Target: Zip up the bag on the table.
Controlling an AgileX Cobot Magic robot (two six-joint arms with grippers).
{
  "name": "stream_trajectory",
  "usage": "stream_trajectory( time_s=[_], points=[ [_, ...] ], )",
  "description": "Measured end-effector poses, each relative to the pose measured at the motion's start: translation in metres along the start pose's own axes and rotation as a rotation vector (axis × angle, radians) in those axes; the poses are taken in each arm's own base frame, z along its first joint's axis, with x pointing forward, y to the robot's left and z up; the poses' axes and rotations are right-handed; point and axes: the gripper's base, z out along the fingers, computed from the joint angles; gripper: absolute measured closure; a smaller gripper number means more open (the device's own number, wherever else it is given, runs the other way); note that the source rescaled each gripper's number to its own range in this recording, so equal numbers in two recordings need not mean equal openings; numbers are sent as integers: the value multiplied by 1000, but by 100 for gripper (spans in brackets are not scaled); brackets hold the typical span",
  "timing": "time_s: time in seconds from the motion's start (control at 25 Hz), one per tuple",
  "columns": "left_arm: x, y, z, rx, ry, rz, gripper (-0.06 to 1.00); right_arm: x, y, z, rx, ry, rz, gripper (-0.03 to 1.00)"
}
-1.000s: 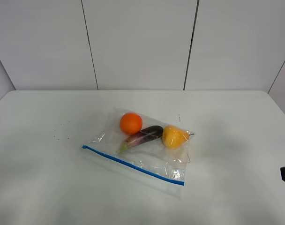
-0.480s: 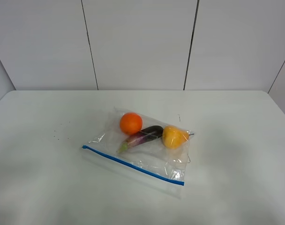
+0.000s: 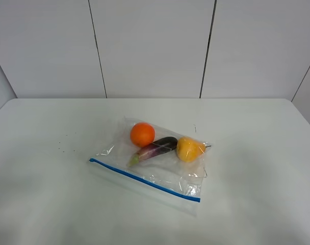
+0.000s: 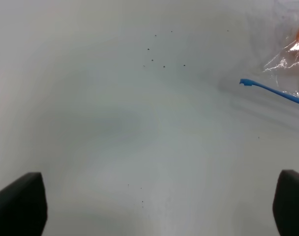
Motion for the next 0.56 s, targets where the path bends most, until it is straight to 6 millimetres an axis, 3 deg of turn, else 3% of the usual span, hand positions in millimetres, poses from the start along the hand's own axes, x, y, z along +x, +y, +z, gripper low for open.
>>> stream_trajectory(
  time_s=[0.56],
  points=[
    [0,0,0,-1,1,1,-6,2,-1,-2,16,-15,9,-3]
  ],
)
